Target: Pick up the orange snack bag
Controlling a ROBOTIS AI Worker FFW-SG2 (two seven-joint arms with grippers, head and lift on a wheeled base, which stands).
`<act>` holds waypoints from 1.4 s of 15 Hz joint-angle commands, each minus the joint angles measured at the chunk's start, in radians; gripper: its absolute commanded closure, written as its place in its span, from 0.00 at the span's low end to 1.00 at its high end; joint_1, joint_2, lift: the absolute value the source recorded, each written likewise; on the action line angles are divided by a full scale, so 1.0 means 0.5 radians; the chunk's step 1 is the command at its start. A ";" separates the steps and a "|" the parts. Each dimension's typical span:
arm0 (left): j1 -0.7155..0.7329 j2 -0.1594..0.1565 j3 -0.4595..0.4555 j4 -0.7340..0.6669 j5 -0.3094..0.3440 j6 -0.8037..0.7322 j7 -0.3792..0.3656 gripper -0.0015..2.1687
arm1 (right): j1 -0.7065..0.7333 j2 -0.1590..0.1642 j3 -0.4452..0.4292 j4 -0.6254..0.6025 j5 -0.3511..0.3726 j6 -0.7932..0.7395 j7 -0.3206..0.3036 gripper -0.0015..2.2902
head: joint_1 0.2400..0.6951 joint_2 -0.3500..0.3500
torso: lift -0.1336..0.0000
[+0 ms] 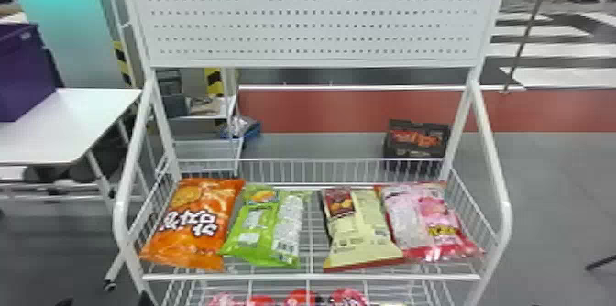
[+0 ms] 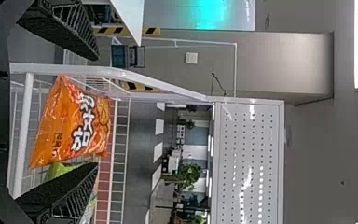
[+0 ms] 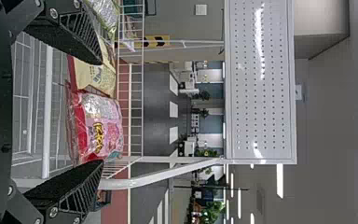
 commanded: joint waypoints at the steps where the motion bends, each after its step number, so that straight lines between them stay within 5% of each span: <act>1: -0.002 0.000 0.000 0.003 -0.002 0.000 0.000 0.04 | 0.000 0.000 0.000 0.000 0.000 0.000 0.000 0.06 | 0.57 0.50 | 1.00; 10: -0.152 0.009 -0.049 0.083 0.005 0.067 -0.031 0.04 | 0.006 -0.003 0.000 0.000 0.000 0.000 -0.003 0.06 | 0.57 0.50 | 1.00; 21: -0.910 0.003 -0.316 0.463 -0.002 0.650 -0.003 0.04 | -0.015 0.022 0.031 0.025 0.018 0.000 0.000 0.06 | 0.57 0.50 | 1.00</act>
